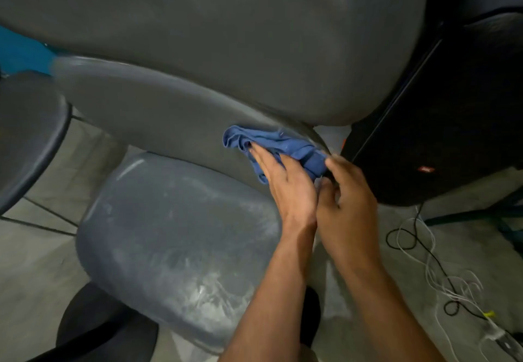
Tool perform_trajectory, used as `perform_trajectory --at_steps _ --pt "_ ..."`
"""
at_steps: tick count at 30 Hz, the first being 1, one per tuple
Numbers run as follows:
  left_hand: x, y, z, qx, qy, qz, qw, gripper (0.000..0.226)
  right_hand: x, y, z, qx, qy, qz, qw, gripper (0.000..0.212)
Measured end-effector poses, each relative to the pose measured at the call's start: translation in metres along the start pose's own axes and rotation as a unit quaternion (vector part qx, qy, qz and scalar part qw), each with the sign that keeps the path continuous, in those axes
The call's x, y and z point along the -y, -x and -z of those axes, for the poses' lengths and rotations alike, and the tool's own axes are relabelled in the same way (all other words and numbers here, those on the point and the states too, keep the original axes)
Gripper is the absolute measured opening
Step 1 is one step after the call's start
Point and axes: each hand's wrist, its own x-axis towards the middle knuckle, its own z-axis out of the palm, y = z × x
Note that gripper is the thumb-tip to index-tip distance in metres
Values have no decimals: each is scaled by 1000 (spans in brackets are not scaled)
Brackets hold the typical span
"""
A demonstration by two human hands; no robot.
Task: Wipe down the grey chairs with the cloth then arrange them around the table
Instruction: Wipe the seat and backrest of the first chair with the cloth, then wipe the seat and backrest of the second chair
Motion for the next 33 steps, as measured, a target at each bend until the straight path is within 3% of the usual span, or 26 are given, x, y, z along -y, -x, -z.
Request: perform_trajectory --at_steps 2,5,9,12,17,24,29,33 --pt "-10 6 12 -24 5 -23 999 64 1 18 1 -8 -17 15 1000 42" --pt "-18 -4 40 -41 32 -24 998 57 2 28 -4 49 -32 -27 998 51" --pt "-39 -18 64 25 -43 -28 998 79 14 14 -25 79 -82 -96 989 75" --pt "-53 -27 76 60 -77 -12 995 55 28 7 -33 26 -137 -121 983 46" --pt "-69 -11 121 80 -51 29 995 37 72 22 -20 48 -135 -81 986 26" --pt "-70 38 216 103 -22 83 991 44 146 72 -7 186 -76 -11 979 34" --pt "-77 70 289 97 -81 48 991 24 189 113 -16 268 6 84 960 39" --pt "-76 84 343 83 -139 -24 986 41 215 145 -21 321 59 141 935 30"
